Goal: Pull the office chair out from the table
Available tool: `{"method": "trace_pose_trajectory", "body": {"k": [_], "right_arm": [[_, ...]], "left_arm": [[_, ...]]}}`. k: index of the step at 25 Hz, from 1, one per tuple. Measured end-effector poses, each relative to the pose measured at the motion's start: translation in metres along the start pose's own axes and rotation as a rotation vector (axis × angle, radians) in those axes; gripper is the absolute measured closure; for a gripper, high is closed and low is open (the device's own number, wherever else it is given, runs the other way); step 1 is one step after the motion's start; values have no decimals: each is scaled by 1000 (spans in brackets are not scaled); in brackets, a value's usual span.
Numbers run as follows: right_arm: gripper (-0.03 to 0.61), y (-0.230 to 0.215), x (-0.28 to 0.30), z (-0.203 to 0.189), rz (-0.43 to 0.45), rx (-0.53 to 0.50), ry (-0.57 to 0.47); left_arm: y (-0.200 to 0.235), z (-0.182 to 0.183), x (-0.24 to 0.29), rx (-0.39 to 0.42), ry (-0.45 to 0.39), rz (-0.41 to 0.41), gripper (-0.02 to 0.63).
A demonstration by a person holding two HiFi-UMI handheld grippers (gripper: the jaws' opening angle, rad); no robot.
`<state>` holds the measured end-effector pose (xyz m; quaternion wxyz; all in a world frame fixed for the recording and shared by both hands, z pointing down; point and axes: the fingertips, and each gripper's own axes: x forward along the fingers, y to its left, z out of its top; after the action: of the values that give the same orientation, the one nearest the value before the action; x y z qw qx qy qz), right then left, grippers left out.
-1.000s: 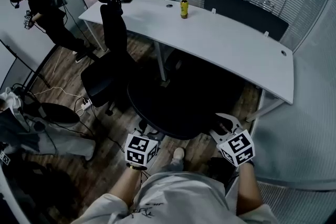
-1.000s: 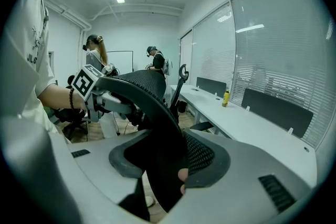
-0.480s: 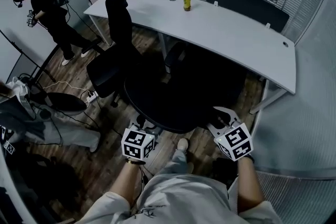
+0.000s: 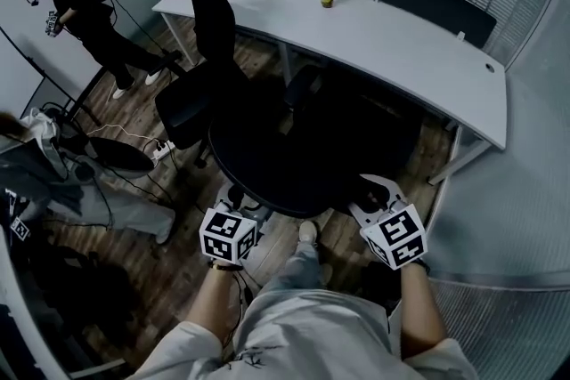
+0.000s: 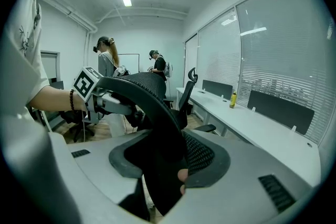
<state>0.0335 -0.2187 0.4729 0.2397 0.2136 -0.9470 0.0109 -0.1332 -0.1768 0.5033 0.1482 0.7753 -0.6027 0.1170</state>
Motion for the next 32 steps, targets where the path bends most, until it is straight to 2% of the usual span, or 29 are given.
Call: {"method": "trace_pose_trajectory", "body": {"k": [18,32], "right_arm": [[419,81,-17,-1,16,-2,12],[417,153,-37,-4,-60,37,21]], "left_arm": [[2,-29,-73,3,0,-19,288],[-2,-54,-141,15,16,-41,288]]}}
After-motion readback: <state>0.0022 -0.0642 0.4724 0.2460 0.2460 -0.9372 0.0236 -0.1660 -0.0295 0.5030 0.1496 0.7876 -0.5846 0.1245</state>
